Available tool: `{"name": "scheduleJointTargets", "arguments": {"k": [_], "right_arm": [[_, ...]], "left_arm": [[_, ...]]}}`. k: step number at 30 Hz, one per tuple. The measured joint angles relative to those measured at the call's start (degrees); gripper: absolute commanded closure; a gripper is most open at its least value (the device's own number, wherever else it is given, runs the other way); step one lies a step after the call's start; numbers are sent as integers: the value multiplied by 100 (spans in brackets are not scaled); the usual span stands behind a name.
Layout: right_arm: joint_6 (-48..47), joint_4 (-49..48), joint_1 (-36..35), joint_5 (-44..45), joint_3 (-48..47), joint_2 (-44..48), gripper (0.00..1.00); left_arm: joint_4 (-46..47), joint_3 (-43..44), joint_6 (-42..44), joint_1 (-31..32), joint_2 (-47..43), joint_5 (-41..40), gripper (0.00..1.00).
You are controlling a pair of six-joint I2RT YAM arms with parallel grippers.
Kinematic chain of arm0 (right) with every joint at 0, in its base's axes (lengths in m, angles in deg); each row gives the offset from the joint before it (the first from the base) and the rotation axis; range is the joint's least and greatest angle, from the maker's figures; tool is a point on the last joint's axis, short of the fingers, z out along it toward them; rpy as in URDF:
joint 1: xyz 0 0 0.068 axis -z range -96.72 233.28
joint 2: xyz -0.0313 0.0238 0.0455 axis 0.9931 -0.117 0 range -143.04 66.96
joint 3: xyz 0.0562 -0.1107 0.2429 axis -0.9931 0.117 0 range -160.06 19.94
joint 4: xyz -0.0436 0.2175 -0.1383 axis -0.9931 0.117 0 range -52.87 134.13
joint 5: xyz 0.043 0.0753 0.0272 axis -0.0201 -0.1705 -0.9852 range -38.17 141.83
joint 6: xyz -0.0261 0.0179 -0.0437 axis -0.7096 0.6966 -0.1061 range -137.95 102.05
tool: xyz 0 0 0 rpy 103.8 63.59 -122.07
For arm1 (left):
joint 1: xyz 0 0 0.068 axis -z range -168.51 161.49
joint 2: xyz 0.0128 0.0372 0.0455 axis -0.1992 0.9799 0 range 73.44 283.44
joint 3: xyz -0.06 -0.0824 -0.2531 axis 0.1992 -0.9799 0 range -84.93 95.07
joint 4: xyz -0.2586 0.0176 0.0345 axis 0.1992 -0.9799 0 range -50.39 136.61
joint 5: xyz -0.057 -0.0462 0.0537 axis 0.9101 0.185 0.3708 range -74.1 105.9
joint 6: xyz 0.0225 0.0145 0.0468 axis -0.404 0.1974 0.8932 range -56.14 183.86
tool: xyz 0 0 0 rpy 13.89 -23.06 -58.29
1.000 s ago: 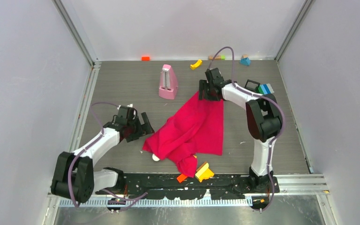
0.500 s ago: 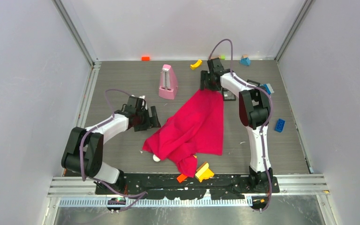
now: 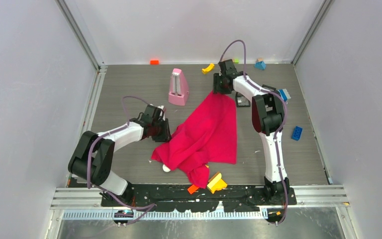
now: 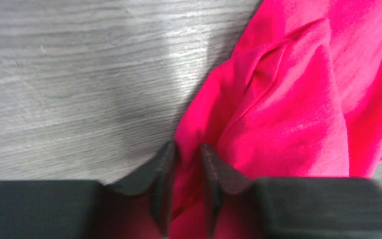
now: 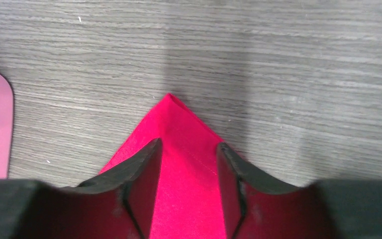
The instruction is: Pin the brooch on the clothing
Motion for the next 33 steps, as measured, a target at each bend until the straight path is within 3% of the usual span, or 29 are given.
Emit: {"name": "scheduleJointTargets", "arguments": {"k": [3, 7, 12, 17, 25, 33], "right_arm": [[4, -20, 7, -98, -11, -22, 77], [59, -9, 13, -243, 7, -28, 98], [94, -96, 15, -295, 286, 138, 99], [162, -55, 11, -317, 1095, 861, 99], [269, -101, 11, -245, 1923, 2935, 99], [326, -177, 11, -138, 2048, 5233, 99]], "left_arm": [[4, -92, -103, 31, -2, 11, 100], [-74, -219, -219, 31, -243, -184, 100], [-516, -221, -214, 28, -1165, -793, 100], [-1185, 76, -98, -35, -2144, -1495, 100], [-2170, 1001, 348, -413, -3388, -2437, 100], [-2776, 2380, 1049, -470, -3773, -2957, 100]]}}
